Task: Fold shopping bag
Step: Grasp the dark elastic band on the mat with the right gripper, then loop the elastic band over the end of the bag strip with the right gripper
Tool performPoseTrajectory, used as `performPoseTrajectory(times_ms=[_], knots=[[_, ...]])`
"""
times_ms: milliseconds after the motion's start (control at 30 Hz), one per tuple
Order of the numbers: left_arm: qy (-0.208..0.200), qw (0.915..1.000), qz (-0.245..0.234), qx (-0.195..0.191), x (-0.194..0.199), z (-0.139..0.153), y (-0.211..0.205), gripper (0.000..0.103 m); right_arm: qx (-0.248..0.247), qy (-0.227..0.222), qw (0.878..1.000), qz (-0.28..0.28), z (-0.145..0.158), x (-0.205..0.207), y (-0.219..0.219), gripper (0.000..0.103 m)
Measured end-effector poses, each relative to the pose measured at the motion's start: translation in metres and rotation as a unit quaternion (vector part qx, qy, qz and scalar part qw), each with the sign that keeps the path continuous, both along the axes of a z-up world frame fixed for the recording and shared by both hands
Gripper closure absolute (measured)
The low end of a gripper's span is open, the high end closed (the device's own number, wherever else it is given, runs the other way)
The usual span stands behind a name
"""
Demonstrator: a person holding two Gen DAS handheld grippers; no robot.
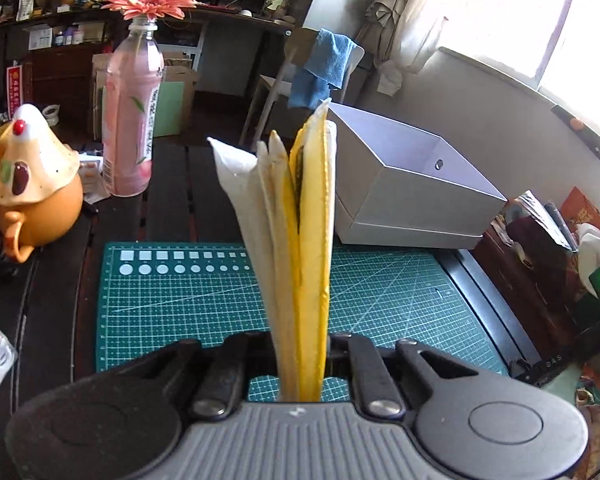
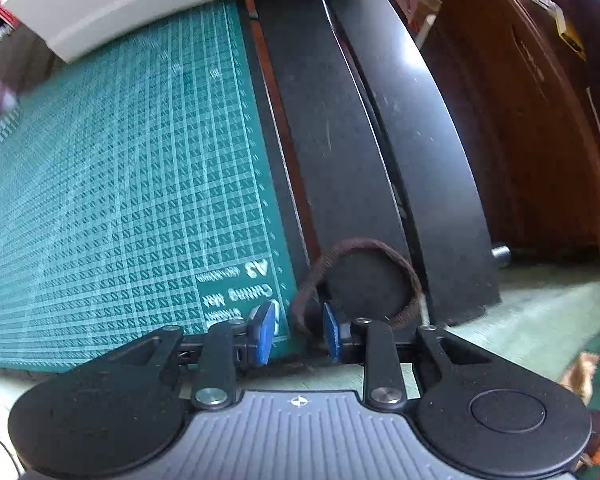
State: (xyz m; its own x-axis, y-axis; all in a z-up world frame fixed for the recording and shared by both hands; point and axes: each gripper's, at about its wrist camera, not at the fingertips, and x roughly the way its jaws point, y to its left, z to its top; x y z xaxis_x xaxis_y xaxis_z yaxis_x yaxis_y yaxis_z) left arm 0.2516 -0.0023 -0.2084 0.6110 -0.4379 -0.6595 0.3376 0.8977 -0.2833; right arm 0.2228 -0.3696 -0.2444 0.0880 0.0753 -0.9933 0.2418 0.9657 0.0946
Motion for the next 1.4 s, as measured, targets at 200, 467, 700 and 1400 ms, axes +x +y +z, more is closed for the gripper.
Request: performPoseTrajectory(times_ms=[200,467,700,1400], knots=[[-0.019,0.9997,-0.01,0.009,-0.005,0.003,-0.004,0.093,-0.007,-0.019,1.0,0.016,0.006,-0.004,0.0,0.101],[-0.071,0.9941,-0.056,0.059,-0.026,0.005,-0.025,0.094,0.163,-0.163,0.97,0.076,0.099,-0.018,0.033,0.101],[-0.138,0.9797,-0.108,0.097,-0.051,0.007,-0.042,0.094,0.35,-0.245,0.875,0.227,0.194,-0.011,0.113,0.101],[-0.286,0.9273,-0.101,0.219,-0.087,0.0,-0.062,0.094,0.369,-0.198,0.882,0.215,0.178,0.029,0.141,0.101]])
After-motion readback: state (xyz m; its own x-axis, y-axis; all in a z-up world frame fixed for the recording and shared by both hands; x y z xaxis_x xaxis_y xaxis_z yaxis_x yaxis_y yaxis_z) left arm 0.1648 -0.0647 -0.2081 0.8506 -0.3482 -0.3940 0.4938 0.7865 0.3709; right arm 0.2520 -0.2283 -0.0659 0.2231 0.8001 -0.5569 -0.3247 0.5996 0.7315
